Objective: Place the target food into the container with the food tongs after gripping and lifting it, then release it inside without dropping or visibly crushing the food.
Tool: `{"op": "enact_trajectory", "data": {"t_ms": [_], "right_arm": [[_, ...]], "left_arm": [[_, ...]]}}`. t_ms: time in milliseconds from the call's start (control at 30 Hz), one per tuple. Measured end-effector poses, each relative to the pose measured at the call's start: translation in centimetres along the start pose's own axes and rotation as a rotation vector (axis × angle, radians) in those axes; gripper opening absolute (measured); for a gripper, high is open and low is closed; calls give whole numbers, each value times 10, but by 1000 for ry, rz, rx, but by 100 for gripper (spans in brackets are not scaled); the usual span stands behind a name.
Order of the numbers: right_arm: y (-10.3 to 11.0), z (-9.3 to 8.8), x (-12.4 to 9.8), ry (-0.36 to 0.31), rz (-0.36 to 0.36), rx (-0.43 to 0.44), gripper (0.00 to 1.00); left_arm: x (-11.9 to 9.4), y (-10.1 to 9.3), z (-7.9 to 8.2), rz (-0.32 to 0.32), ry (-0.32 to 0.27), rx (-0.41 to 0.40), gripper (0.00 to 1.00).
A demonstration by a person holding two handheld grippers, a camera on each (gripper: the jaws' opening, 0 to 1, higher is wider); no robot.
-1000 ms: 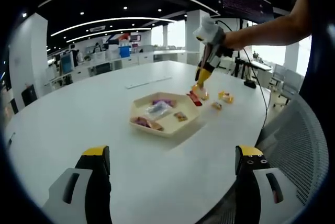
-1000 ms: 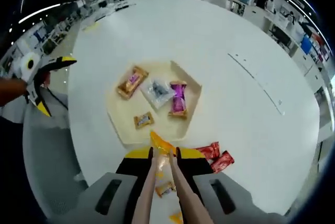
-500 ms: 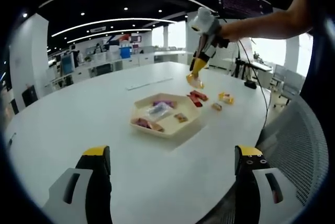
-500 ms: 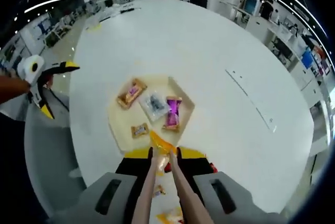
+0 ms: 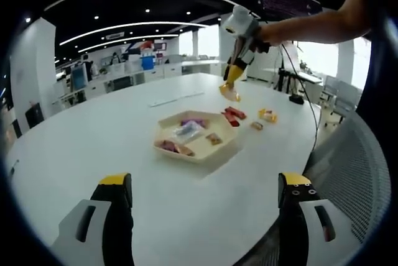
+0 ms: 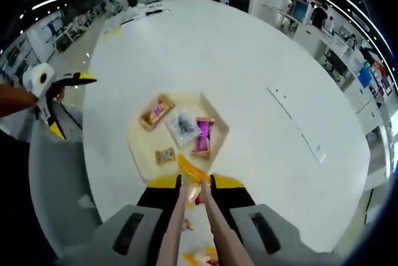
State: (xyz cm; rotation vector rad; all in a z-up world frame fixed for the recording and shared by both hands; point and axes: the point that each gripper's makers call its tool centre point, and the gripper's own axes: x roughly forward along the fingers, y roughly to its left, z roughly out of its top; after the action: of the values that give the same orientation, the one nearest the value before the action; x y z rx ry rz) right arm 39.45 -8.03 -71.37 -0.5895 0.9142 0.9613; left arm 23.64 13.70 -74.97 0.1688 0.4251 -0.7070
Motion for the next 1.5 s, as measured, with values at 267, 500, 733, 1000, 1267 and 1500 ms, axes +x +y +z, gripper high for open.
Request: {"op": "enact_trajectory", "data": {"t_ms": [267, 500, 733, 1000, 1267, 1500], "right_arm": [[-3, 5, 4, 7, 3, -15, 17], [-1, 13, 9, 1, 8, -30, 18], [0, 20, 11, 15, 17, -69, 18], [1, 33, 14, 19, 23, -107, 18], [5, 45, 20, 26, 36, -133, 18], [8, 50, 24, 40, 46, -148, 18]], "left_arm": [[0, 0, -1, 1, 1, -1, 95], [0, 1, 0, 6, -1, -4, 95], [0, 0, 0, 3, 0, -9, 95], [0, 1, 0, 1, -4, -18, 99], [2, -3, 1, -22, -21, -10, 100], [3, -5, 2, -33, -27, 2, 100]]}}
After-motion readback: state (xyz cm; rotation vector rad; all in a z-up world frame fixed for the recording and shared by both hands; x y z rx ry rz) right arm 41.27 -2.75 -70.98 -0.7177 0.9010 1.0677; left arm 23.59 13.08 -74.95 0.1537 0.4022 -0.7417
